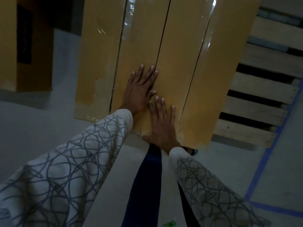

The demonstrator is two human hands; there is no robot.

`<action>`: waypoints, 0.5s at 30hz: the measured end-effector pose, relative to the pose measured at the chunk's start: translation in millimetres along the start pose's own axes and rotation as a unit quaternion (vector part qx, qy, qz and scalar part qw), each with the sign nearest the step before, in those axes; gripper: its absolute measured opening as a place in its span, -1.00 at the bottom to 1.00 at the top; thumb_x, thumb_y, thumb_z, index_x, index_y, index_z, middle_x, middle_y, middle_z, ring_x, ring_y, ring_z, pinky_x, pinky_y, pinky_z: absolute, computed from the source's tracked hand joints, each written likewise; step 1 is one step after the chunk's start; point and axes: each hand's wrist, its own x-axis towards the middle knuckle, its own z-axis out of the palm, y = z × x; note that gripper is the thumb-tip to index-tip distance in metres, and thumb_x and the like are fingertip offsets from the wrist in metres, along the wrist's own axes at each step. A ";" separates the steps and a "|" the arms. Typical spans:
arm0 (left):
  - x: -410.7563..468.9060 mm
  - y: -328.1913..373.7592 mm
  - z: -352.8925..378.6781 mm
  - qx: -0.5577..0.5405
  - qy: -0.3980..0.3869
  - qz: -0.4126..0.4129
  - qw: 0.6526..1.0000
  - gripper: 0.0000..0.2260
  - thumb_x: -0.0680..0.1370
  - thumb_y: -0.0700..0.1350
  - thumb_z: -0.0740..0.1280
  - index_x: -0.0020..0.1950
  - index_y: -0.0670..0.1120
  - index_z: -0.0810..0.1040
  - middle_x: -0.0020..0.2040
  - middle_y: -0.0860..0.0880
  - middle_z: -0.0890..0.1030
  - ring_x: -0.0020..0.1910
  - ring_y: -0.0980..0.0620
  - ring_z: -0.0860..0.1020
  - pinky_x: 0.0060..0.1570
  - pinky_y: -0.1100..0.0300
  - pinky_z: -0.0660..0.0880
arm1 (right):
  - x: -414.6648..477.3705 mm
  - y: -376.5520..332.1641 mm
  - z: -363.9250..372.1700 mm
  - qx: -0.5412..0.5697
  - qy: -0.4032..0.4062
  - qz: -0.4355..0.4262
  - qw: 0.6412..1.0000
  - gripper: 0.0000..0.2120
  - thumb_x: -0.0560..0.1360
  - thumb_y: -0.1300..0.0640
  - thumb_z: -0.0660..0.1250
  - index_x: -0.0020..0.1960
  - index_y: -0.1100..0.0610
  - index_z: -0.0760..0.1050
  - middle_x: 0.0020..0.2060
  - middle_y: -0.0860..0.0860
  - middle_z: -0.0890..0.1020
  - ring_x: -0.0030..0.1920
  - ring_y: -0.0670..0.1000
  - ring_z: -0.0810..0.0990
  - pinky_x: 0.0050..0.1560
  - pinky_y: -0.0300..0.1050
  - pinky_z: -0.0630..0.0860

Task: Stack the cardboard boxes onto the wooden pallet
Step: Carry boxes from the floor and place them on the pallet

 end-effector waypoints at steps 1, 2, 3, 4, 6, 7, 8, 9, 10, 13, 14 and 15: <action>0.4 1.4 -0.1 -0.003 0.008 -0.008 1.000 -0.39 0.64 0.02 0.29 0.65 0.00 0.16 0.65 0.04 0.12 0.64 -0.14 0.00 0.55 -0.14 0.01 | 0.4 3.1 -1.4 0.037 0.012 -0.005 0.999 0.23 0.29 -0.42 0.49 0.69 0.15 0.02 0.68 0.15 -0.05 0.68 0.17 -0.11 0.57 0.41 -0.13; 1.3 3.4 -1.1 -0.008 0.017 -0.016 1.000 -0.39 0.61 0.01 0.33 0.63 0.00 0.21 0.64 0.04 0.16 0.63 -0.15 0.05 0.53 -0.16 0.07 | 1.3 7.3 -5.1 0.083 0.036 -0.006 0.996 0.08 0.39 -0.38 0.46 0.67 0.14 0.10 0.67 0.13 0.05 0.67 0.17 -0.03 0.57 0.40 -0.08; 3.2 5.7 -2.3 -0.009 0.029 -0.023 0.999 -0.41 0.59 0.01 0.36 0.61 -0.01 0.28 0.62 0.03 0.22 0.62 -0.16 0.11 0.49 -0.17 0.15 | 3.5 13.3 -12.1 0.126 0.069 0.003 0.990 -0.08 0.48 -0.30 0.42 0.64 0.13 0.18 0.65 0.11 0.14 0.66 0.16 0.05 0.57 0.37 -0.01; 6.0 8.3 -3.8 -0.005 0.046 -0.028 0.999 -0.46 0.59 0.00 0.36 0.56 -0.04 0.37 0.59 0.01 0.30 0.59 -0.18 0.20 0.44 -0.16 0.23 | 7.0 21.3 -20.9 0.153 0.103 0.021 0.983 -0.22 0.54 -0.22 0.40 0.61 0.12 0.25 0.62 0.10 0.21 0.64 0.16 0.13 0.56 0.33 0.06; 15.7 13.7 -8.7 0.015 0.090 -0.033 0.995 -0.59 0.57 -0.01 0.37 0.40 -0.10 0.55 0.45 -0.06 0.51 0.46 -0.22 0.40 0.30 -0.12 0.35 | 17.3 43.3 -43.9 0.157 0.166 0.078 0.970 -0.37 0.59 -0.12 0.40 0.55 0.11 0.34 0.58 0.10 0.27 0.60 0.16 0.20 0.54 0.27 0.12; 23.4 16.2 -12.0 0.022 0.107 -0.034 0.993 -0.62 0.54 -0.01 0.40 0.32 -0.12 0.59 0.36 -0.10 0.58 0.38 -0.22 0.47 0.26 -0.10 0.36 | 23.9 56.0 -55.5 0.149 0.190 0.123 0.963 -0.38 0.58 -0.12 0.40 0.53 0.11 0.36 0.58 0.12 0.28 0.59 0.17 0.20 0.53 0.27 0.12; 32.4 18.6 -16.4 0.026 0.111 -0.033 0.993 -0.62 0.52 0.00 0.43 0.28 -0.14 0.59 0.30 -0.13 0.61 0.34 -0.21 0.49 0.25 -0.10 0.35 | 31.4 69.6 -67.3 0.140 0.209 0.174 0.952 -0.36 0.57 -0.15 0.40 0.54 0.11 0.35 0.58 0.14 0.27 0.59 0.19 0.19 0.52 0.29 0.12; 42.0 22.0 -21.5 0.030 0.102 -0.035 0.994 -0.56 0.50 0.03 0.45 0.30 -0.14 0.56 0.31 -0.15 0.58 0.36 -0.21 0.47 0.28 -0.11 0.33 | 39.2 83.3 -78.7 0.130 0.226 0.227 0.939 -0.31 0.55 -0.21 0.40 0.55 0.11 0.33 0.59 0.17 0.25 0.59 0.22 0.18 0.50 0.32 0.14; 51.9 26.0 -26.7 0.032 0.087 -0.041 0.995 -0.48 0.48 0.07 0.47 0.37 -0.12 0.50 0.39 -0.16 0.51 0.42 -0.20 0.41 0.33 -0.13 0.31 | 47.4 97.1 -89.7 0.126 0.238 0.277 0.922 -0.26 0.53 -0.26 0.38 0.57 0.09 0.30 0.60 0.18 0.21 0.59 0.24 0.17 0.47 0.36 0.16; 79.6 34.2 -37.8 0.030 0.045 -0.087 0.995 -0.21 0.52 0.23 0.37 0.62 -0.10 0.16 0.64 -0.12 0.13 0.62 -0.16 0.10 0.50 -0.23 0.13 | 70.5 129.7 -118.0 0.210 0.221 0.391 0.868 -0.08 0.45 -0.33 0.44 0.63 -0.01 0.13 0.64 0.16 0.05 0.60 0.23 0.07 0.47 0.46 0.12; 87.0 34.9 -40.0 0.028 0.038 -0.098 0.994 -0.17 0.55 0.27 0.31 0.65 -0.10 0.06 0.66 -0.10 0.04 0.64 -0.14 0.02 0.52 -0.25 0.06 | 77.1 137.1 -124.1 0.246 0.206 0.402 0.858 -0.03 0.43 -0.33 0.47 0.65 -0.03 0.08 0.64 0.15 0.02 0.60 0.24 0.06 0.48 0.46 0.11; 92.7 34.6 -41.1 0.024 0.033 -0.104 0.994 -0.16 0.56 0.30 0.27 0.67 -0.10 0.00 0.67 -0.08 -0.01 0.64 -0.12 -0.03 0.54 -0.25 0.01 | 82.8 142.4 -128.8 0.271 0.190 0.399 0.855 0.01 0.43 -0.31 0.49 0.67 -0.03 0.04 0.65 0.15 0.01 0.60 0.26 0.07 0.48 0.46 0.12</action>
